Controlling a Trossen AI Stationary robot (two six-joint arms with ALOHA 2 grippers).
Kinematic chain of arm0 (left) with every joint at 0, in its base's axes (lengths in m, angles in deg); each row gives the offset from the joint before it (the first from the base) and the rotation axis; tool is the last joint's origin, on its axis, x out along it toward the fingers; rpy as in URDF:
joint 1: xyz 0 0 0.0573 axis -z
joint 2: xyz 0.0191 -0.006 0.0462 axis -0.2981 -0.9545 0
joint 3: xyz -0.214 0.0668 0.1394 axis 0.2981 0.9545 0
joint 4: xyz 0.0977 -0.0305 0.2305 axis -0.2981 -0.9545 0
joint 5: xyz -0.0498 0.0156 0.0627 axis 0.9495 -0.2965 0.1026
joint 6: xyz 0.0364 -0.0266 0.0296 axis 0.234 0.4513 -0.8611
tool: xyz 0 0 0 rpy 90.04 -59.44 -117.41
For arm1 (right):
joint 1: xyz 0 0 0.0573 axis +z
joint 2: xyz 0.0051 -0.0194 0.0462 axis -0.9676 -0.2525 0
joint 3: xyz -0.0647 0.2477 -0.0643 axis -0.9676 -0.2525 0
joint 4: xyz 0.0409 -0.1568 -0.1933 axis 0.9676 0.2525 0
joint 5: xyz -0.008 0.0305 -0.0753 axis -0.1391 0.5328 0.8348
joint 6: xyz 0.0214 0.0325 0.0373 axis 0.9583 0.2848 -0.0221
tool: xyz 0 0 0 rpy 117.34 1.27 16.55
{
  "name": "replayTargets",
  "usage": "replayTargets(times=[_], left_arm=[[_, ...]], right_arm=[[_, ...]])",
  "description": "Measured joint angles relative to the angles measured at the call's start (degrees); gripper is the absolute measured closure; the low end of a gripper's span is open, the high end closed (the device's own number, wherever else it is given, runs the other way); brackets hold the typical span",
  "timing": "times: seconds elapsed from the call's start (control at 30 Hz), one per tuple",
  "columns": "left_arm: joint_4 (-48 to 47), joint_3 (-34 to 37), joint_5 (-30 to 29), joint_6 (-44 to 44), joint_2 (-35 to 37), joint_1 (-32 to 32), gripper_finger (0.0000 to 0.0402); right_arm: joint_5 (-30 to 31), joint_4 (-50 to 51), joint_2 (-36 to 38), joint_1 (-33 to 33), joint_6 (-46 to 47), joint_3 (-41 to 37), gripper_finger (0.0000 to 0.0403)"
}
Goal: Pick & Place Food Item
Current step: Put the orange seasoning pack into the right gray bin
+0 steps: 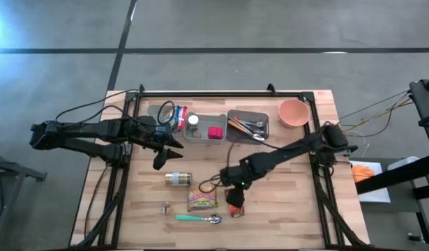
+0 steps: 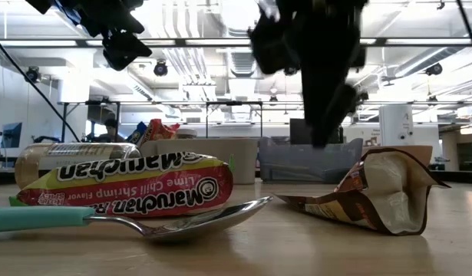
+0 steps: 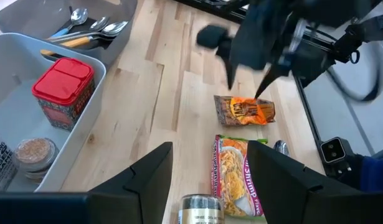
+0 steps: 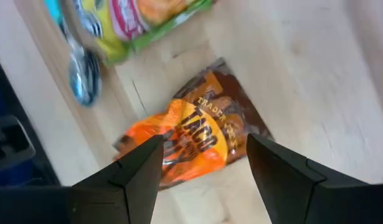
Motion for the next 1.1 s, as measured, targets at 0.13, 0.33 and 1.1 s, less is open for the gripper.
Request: replayTargets(times=[0.13, 0.33, 1.1], left_arm=[[0.0, 0.0, 0.0, 0.0, 0.0, 0.0, 0.0192], [0.6, 1.0, 0.0, 0.0, 0.0, 0.0, 0.0192], [2.0, 1.4, 1.8, 0.7, 0.1, 0.1, 0.0192]], right_arm=[[5.4, 1.1, 2.7, 4.4, 14.0, -0.2, 0.0175], [10.4, 0.9, 3.2, 10.6, 29.6, -0.9, 0.0175], [22.8, -5.5, 0.4, 17.6, 53.5, -6.1, 0.0175]])
